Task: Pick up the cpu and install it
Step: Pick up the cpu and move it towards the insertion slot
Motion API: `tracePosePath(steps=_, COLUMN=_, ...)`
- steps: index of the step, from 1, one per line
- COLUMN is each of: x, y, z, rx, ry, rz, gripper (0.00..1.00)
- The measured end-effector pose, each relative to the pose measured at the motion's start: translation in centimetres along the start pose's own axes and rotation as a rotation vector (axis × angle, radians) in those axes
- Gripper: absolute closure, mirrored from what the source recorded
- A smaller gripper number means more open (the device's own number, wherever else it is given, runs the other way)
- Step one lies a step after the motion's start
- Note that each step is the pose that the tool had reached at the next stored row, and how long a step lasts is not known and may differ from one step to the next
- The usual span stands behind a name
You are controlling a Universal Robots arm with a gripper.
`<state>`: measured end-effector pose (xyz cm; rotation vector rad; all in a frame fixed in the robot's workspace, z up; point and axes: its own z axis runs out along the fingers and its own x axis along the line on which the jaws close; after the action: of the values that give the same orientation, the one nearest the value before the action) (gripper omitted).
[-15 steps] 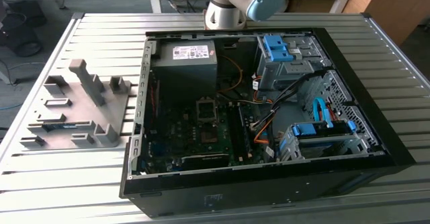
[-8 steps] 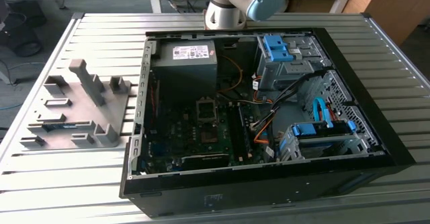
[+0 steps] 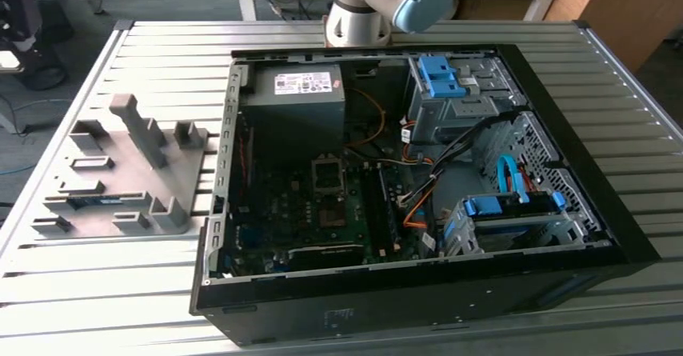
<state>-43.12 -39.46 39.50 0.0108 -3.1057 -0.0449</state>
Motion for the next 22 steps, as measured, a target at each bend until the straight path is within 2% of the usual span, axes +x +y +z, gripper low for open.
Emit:
tracePosePath(steps=6, x=-2.29, y=-0.01, z=-0.08, rx=0.0, ry=0.0017, rz=0.0, gripper=0.53)
tracePosePath(steps=22, x=-7.58, y=-0.05, z=-0.27, rx=-0.0001, ry=0.0049, rz=0.0, gripper=0.53)
